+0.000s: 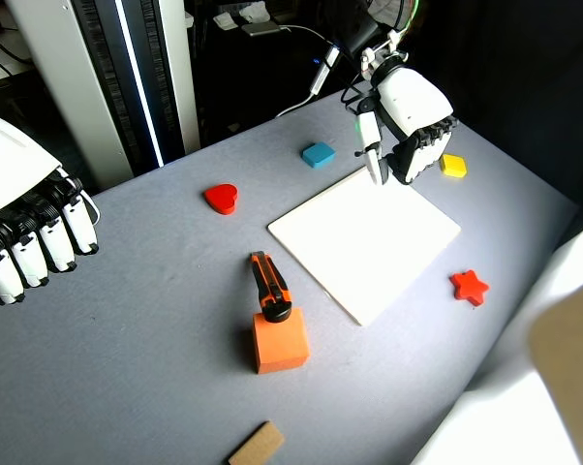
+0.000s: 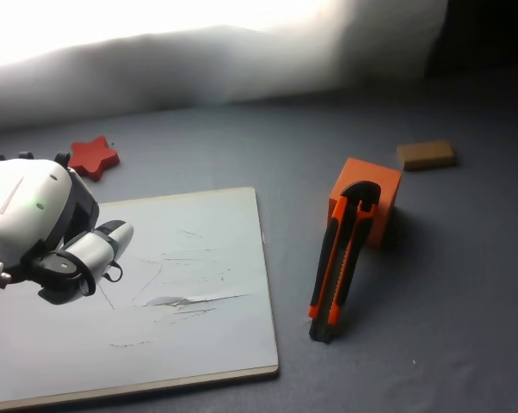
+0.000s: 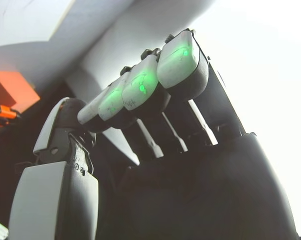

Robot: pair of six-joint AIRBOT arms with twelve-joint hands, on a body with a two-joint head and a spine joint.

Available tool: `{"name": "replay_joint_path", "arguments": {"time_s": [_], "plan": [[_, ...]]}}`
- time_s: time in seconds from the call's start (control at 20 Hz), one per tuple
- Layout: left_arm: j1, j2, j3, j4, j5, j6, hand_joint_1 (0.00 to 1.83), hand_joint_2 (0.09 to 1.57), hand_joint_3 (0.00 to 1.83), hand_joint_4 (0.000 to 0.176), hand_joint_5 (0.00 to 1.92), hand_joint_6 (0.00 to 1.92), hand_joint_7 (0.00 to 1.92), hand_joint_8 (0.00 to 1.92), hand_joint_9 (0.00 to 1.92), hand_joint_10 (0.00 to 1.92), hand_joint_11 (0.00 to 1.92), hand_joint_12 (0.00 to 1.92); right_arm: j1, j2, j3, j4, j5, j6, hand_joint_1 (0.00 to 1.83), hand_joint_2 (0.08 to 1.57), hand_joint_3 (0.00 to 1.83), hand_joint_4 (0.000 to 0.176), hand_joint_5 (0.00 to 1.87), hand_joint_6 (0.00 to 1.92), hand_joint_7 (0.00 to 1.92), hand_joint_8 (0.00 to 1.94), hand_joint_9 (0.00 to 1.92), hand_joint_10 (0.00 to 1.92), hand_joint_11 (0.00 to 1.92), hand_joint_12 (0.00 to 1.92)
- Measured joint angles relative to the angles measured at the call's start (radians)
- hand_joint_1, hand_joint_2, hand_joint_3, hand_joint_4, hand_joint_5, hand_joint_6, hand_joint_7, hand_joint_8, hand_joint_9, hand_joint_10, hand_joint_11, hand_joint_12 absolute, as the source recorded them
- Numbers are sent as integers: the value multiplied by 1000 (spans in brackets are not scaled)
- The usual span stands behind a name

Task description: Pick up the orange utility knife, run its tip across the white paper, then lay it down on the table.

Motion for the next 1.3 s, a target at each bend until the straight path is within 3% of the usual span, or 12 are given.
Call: {"name": "replay_joint_path", "arguments": {"time_s": [0.1,0.3,0.45,0.55,0.65,0.7,0.75,0.8,0.9,1.0,1.05,1.3], "plan": [[16,-1,-1,2,-3,0,125,1292,30,0,0,0,29,0,38,19,0,281,-4,0,2,-1,-9,-2,195,1175,52,0,12,1,39,2,0,251,0,663],[31,-21,-4,6,-24,-8,153,1294,9,0,0,0,30,5,43,12,0,279,-3,0,2,1,10,-1,155,1192,11,0,20,7,61,8,31,229,0,838],[60,-51,-4,-2,-90,-16,136,1306,5,0,0,0,28,3,45,6,0,291,-16,0,2,-1,8,-2,176,1194,3,0,0,0,47,0,8,231,0,737],[84,-64,-3,-5,-133,-18,136,1305,2,0,0,0,37,2,52,6,0,321,-34,-4,3,-2,25,-3,358,1182,0,0,0,0,32,0,5,162,0,488],[94,-68,-3,-10,-168,-11,143,1303,0,0,0,0,43,2,57,5,0,307,-44,-22,18,-106,60,57,645,1152,0,0,0,0,1,0,0,15,0,393],[102,-68,-3,-11,-192,-2,127,1310,2,0,0,0,29,2,47,1,0,265,-45,-45,45,-245,108,147,820,1146,0,0,0,0,0,0,0,2,0,91],[102,-70,-3,-29,-194,5,156,1307,0,0,0,0,31,3,51,3,0,254,-32,-60,57,-336,122,216,940,1136,0,0,0,0,0,0,0,0,0,17],[103,-76,-3,-50,-204,8,140,1313,2,0,0,0,18,1,41,2,0,226,-12,-76,68,-460,132,322,1082,1124,0,0,0,0,0,0,0,0,0,3],[117,-98,-2,-72,-202,0,141,1310,0,0,0,0,31,3,54,5,0,251,64,-130,100,-932,169,743,1145,1100,0,0,0,0,0,0,0,0,0,0],[121,-114,0,-79,-199,-13,124,1310,0,0,0,0,28,4,64,7,0,294,119,-186,139,-1191,237,960,1183,1072,0,0,0,0,0,0,0,0,0,0],[121,-124,3,-85,-199,-23,141,1309,0,0,0,0,34,5,60,4,0,291,141,-225,169,-1314,283,1047,1217,1058,0,0,0,0,0,0,0,0,0,0],[121,-174,30,-97,-199,-53,172,1318,1,0,0,0,12,1,37,3,0,156,146,-382,267,-1504,272,1223,1208,1039,0,0,0,0,0,0,0,0,0,0]]}}
